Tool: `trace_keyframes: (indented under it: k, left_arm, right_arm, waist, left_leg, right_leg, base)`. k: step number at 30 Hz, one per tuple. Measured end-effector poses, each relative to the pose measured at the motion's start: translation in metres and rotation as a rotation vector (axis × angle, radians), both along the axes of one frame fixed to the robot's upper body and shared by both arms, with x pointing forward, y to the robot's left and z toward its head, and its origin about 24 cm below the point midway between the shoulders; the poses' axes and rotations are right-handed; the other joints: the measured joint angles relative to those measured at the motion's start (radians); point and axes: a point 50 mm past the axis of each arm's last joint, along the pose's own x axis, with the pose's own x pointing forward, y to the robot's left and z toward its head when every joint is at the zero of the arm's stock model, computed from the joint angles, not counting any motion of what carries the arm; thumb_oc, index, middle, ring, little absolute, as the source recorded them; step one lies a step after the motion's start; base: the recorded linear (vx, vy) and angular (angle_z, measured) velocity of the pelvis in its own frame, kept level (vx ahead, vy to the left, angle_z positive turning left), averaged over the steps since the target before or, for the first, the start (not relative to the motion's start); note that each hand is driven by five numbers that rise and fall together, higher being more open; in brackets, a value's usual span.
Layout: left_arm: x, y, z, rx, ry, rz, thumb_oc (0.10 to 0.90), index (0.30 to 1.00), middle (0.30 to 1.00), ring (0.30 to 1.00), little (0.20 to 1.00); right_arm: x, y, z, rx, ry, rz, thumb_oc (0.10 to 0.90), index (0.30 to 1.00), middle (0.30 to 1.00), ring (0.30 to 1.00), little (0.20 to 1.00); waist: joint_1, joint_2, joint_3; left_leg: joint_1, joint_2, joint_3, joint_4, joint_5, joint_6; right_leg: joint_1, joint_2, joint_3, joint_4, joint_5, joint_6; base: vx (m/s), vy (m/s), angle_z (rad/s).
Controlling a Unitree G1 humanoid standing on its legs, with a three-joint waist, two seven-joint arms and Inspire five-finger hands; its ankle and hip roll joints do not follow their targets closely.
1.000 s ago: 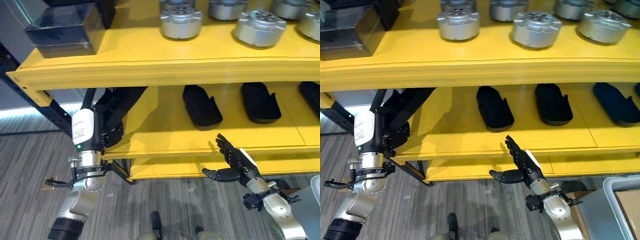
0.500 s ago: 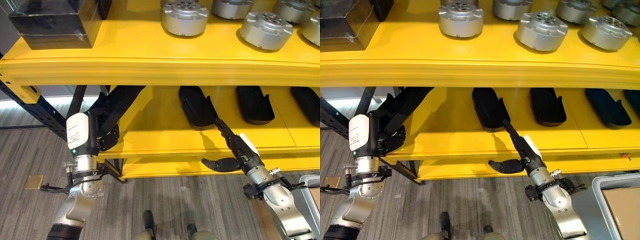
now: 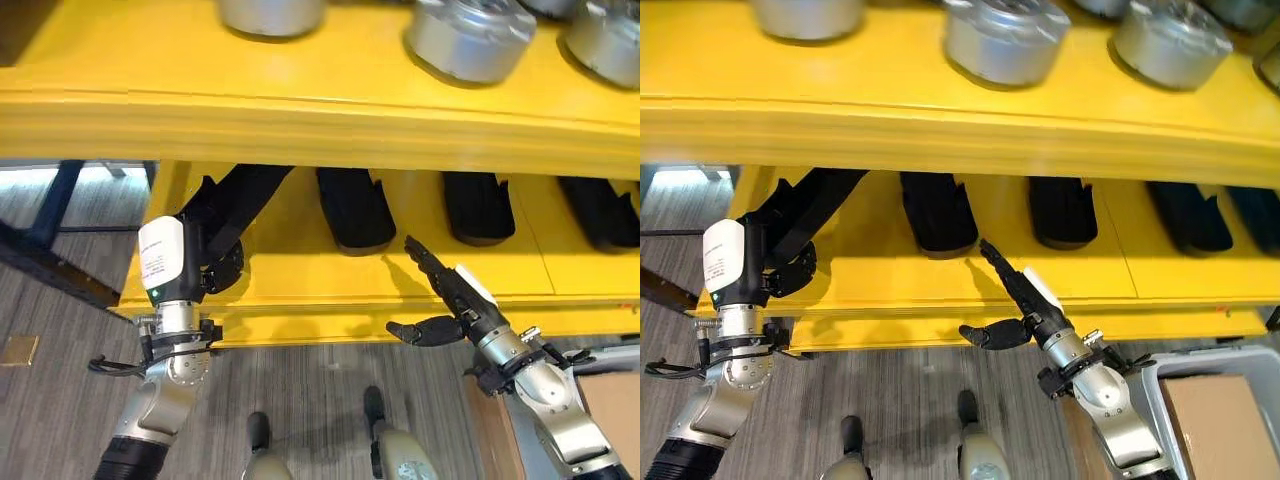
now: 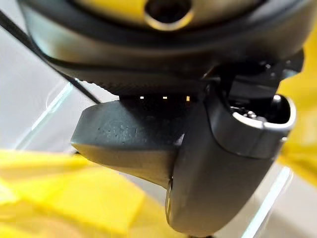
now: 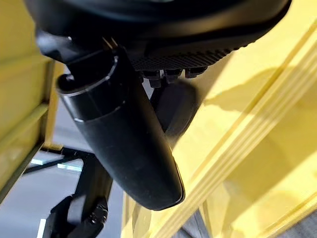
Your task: Move parts from the plastic box to the shelf.
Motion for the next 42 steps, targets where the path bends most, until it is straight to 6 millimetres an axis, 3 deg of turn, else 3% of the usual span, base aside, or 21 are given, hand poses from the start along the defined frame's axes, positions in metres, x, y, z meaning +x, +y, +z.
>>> trace_keyframes:
  k: [3, 7, 13, 20, 28, 33, 35, 38, 39, 42]
  left_arm:
    - [0.0, -0.009, -0.005, -0.037, 0.006, -0.016, 0.4, 0.3, 0.3, 0.3, 0.3]
    - [0.001, -0.006, -0.005, -0.04, 0.014, 0.018, 0.4, 0.3, 0.3, 0.3, 0.3]
    - [-0.001, 0.009, -0.01, -0.149, 0.008, 0.167, 0.4, 0.3, 0.3, 0.3, 0.3]
    - [-0.004, 0.026, -0.014, -0.212, -0.006, 0.325, 0.4, 0.3, 0.3, 0.3, 0.3]
    - [0.011, 0.033, -0.014, -0.215, 0.024, 0.399, 0.4, 0.3, 0.3, 0.3, 0.3]
    - [0.026, 0.025, 0.007, -0.226, -0.05, 0.375, 0.4, 0.3, 0.3, 0.3, 0.3]
    - [0.04, 0.021, 0.035, -0.23, -0.149, 0.363, 0.4, 0.3, 0.3, 0.3, 0.3]
    - [0.051, 0.015, 0.062, -0.227, -0.232, 0.346, 0.4, 0.3, 0.3, 0.3, 0.3]
    - [0.058, 0.012, 0.075, -0.224, -0.265, 0.334, 0.4, 0.3, 0.3, 0.3, 0.3]
    - [0.063, 0.013, 0.083, -0.243, -0.268, 0.355, 0.4, 0.3, 0.3, 0.3, 0.3]
  right_arm:
    - [0.0, -0.017, 0.006, -0.059, -0.007, -0.037, 0.9, 1.0, 1.0, 1.0, 1.0]
    - [-0.002, -0.017, 0.008, -0.061, -0.007, -0.028, 0.9, 1.0, 1.0, 1.0, 1.0]
    - [-0.003, -0.016, 0.012, -0.051, -0.038, -0.05, 0.9, 1.0, 1.0, 1.0, 1.0]
    - [-0.004, -0.012, 0.05, 0.067, -0.296, -0.137, 0.9, 1.0, 1.0, 1.0, 1.0]
    - [0.005, -0.009, 0.075, 0.055, -0.426, -0.133, 0.9, 1.0, 1.0, 1.0, 1.0]
    - [0.011, -0.006, 0.103, 0.09, -0.569, -0.142, 0.9, 1.0, 1.0, 1.0, 1.0]
    - [0.014, -0.003, 0.125, 0.121, -0.677, -0.136, 0.9, 1.0, 1.0, 1.0, 1.0]
    - [0.016, 0.001, 0.14, 0.138, -0.744, -0.122, 0.9, 1.0, 1.0, 1.0, 1.0]
    - [0.016, 0.003, 0.145, 0.145, -0.764, -0.115, 0.9, 1.0, 1.0, 1.0, 1.0]
    - [0.017, 0.005, 0.149, 0.148, -0.778, -0.107, 0.9, 1.0, 1.0, 1.0, 1.0]
  waist:
    - [-0.035, 0.029, 0.01]
    - [-0.045, 0.03, 0.01]
    - [-0.034, 0.031, 0.01]
    - [-0.034, 0.037, 0.009]
    - [-0.039, 0.082, 0.037]
    - [-0.04, 0.093, 0.129]
    - [-0.043, 0.101, 0.183]
    - [-0.043, 0.105, 0.215]
    - [-0.04, 0.103, 0.221]
    - [-0.046, 0.104, 0.223]
  left_leg:
    - [0.054, 0.005, 0.013, 0.0, -0.011, -0.026]
    - [0.091, -0.005, 0.016, 0.001, -0.027, -0.049]
    - [0.088, -0.025, 0.016, 0.0, -0.034, -0.047]
    - [0.05, -0.035, 0.028, 0.001, -0.032, -0.047]
    - [-0.013, -0.043, 0.028, 0.001, -0.009, -0.055]
    - [-0.05, -0.043, 0.028, 0.002, 0.006, -0.054]
    - [-0.095, -0.046, 0.029, 0.002, 0.02, -0.052]
    - [-0.151, -0.047, 0.028, 0.015, 0.032, -0.051]
    - [-0.217, -0.045, 0.022, 0.093, 0.008, -0.048]
    - [-0.283, -0.043, 0.017, 0.202, -0.043, -0.05]
  right_leg:
    - [0.05, 0.006, 0.0, 0.0, -0.011, -0.011]
    - [0.088, -0.002, -0.001, 0.0, -0.028, -0.003]
    - [0.087, -0.024, 0.0, 0.0, -0.031, 0.002]
    - [0.038, -0.032, 0.02, 0.0, -0.019, 0.007]
    - [-0.028, -0.038, 0.03, 0.001, -0.002, 0.011]
    - [-0.071, -0.034, 0.033, 0.008, 0.013, 0.009]
    - [-0.144, -0.034, 0.04, 0.067, 0.005, 0.009]
    - [-0.225, -0.031, 0.047, 0.129, -0.008, 0.008]
    - [-0.283, -0.031, 0.055, 0.187, -0.028, 0.003]
    - [-0.353, -0.031, 0.072, 0.294, -0.077, 0.001]
  base:
    - [0.08, -0.01, -0.06]
    - [0.07, -0.007, 0.01]
    - [0.0, -0.005, 0.02]
    - [-0.09, 0.033, -0.07]
    - [-0.11, -0.025, -0.01]
    - [-0.14, -0.008, -0.02]
    - [-0.21, -0.003, -0.04]
    - [-0.15, -0.016, 0.0]
    - [-0.15, -0.023, -0.04]
    - [-0.12, -0.016, -0.03]
